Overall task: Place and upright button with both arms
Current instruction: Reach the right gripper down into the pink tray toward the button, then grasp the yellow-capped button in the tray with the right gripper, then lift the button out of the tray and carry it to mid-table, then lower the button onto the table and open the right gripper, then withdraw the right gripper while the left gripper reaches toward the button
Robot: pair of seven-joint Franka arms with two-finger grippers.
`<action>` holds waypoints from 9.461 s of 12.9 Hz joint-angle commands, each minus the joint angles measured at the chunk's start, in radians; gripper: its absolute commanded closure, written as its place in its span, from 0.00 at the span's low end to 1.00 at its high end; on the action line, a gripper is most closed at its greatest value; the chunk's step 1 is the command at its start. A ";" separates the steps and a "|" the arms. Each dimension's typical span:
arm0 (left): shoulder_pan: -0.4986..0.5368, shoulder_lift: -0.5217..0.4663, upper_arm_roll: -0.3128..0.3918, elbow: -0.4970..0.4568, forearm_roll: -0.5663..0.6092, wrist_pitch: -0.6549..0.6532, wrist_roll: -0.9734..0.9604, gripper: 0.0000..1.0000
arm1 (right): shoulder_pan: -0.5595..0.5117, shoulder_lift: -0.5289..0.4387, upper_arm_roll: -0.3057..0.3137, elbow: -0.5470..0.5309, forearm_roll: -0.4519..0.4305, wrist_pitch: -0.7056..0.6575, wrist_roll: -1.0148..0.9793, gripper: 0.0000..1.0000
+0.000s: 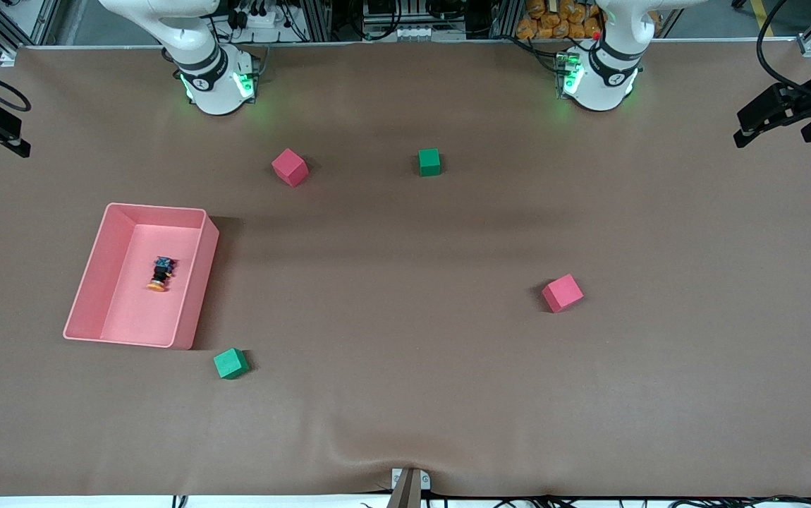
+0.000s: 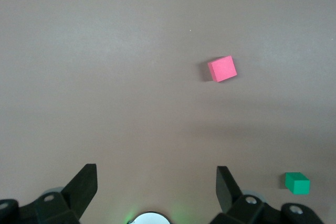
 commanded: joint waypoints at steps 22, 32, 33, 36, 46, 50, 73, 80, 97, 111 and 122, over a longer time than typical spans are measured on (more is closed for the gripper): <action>0.004 0.004 -0.005 0.000 -0.005 -0.045 0.021 0.00 | -0.096 0.390 0.006 -0.422 0.059 0.652 0.002 0.00; 0.011 -0.004 -0.004 0.000 -0.017 -0.042 0.061 0.00 | -0.096 0.521 0.007 -0.527 0.176 0.887 0.002 0.00; 0.011 -0.006 -0.004 0.003 -0.017 -0.043 0.067 0.00 | -0.096 0.530 0.009 -0.526 0.180 0.896 0.002 0.00; 0.012 -0.006 -0.002 0.002 -0.017 -0.045 0.077 0.00 | -0.101 0.557 0.007 -0.524 0.180 0.930 0.001 0.00; 0.012 -0.010 0.002 0.000 -0.016 -0.056 0.077 0.00 | -0.113 0.568 0.006 -0.466 0.178 0.866 -0.019 1.00; 0.014 -0.013 0.004 0.005 -0.017 -0.063 0.079 0.00 | -0.112 0.559 0.004 -0.276 0.178 0.566 -0.005 1.00; 0.021 -0.026 0.053 0.022 -0.017 -0.080 0.119 0.00 | 0.849 1.031 0.024 0.318 0.166 0.829 0.864 1.00; 0.018 -0.012 0.050 0.025 -0.026 -0.077 0.119 0.00 | 0.844 1.041 0.021 0.315 0.080 0.903 0.914 0.00; -0.175 0.385 -0.275 0.029 -0.108 -0.039 -0.154 0.00 | 0.078 0.415 0.118 0.342 0.138 0.027 0.349 0.00; -0.419 0.881 -0.262 0.190 -0.135 0.395 -0.594 0.00 | 0.011 -0.012 0.035 -0.048 0.045 0.099 0.233 0.00; -0.554 0.998 -0.107 0.221 -0.135 0.561 -0.561 0.00 | 0.016 0.087 0.012 0.112 0.055 0.016 0.229 0.00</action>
